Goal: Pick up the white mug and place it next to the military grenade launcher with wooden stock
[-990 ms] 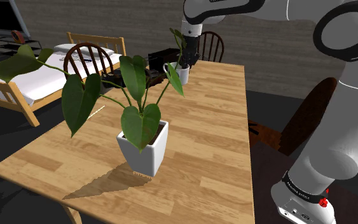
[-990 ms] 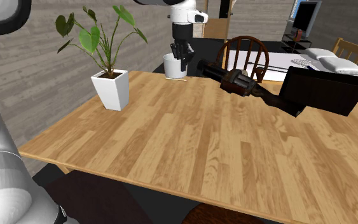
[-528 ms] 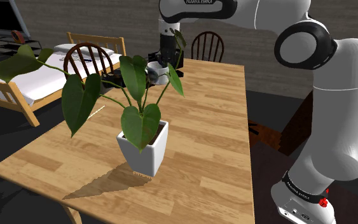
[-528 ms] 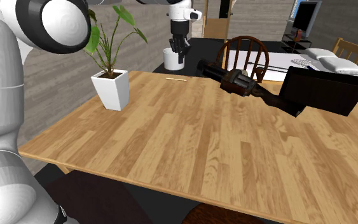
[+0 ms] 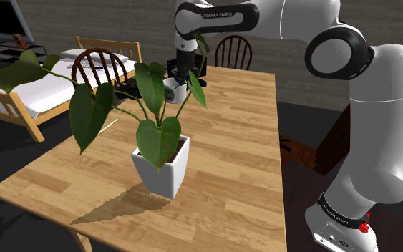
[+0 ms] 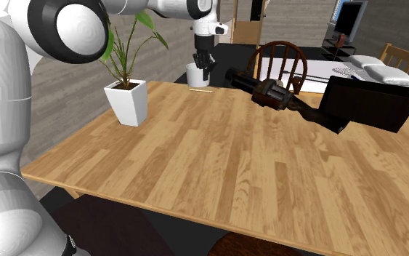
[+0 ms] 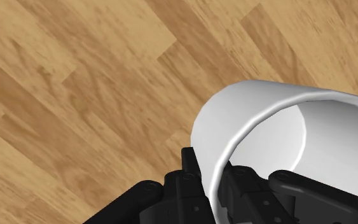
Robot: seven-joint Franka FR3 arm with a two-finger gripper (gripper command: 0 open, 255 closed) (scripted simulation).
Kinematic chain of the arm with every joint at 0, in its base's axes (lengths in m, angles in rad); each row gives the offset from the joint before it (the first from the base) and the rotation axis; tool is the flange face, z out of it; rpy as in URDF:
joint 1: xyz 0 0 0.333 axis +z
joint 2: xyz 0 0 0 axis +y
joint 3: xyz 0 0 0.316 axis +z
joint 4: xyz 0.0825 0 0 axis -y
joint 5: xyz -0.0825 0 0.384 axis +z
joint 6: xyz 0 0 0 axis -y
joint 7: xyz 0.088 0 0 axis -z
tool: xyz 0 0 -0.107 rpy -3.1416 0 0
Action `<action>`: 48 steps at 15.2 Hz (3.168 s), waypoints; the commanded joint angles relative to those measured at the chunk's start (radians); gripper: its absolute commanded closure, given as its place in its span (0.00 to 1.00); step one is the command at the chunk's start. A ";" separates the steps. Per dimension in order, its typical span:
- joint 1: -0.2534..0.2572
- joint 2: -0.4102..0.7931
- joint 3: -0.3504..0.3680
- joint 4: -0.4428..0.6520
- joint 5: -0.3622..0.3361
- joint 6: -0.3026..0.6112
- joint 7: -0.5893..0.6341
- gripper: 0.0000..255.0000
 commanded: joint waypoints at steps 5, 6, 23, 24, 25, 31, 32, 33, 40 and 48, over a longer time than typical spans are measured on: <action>-0.001 -0.008 0.000 -0.093 0.001 0.086 -0.003 1.00; -0.001 -0.008 0.000 -0.107 0.001 0.099 -0.003 1.00; -0.001 0.029 -0.001 -0.281 0.001 0.310 -0.009 1.00; -0.001 0.033 -0.001 -0.288 0.001 0.321 -0.009 1.00; -0.001 0.037 -0.001 -0.296 0.001 0.333 -0.010 1.00; -0.001 0.066 -0.001 -0.334 0.001 0.400 -0.011 1.00; -0.001 0.071 -0.001 -0.338 0.001 0.410 -0.012 1.00; -0.001 0.071 -0.001 -0.339 0.001 0.410 -0.012 1.00; -0.001 0.071 -0.001 -0.338 0.001 0.410 -0.012 0.00; -0.003 0.028 -0.001 -0.302 0.002 0.330 -0.012 0.00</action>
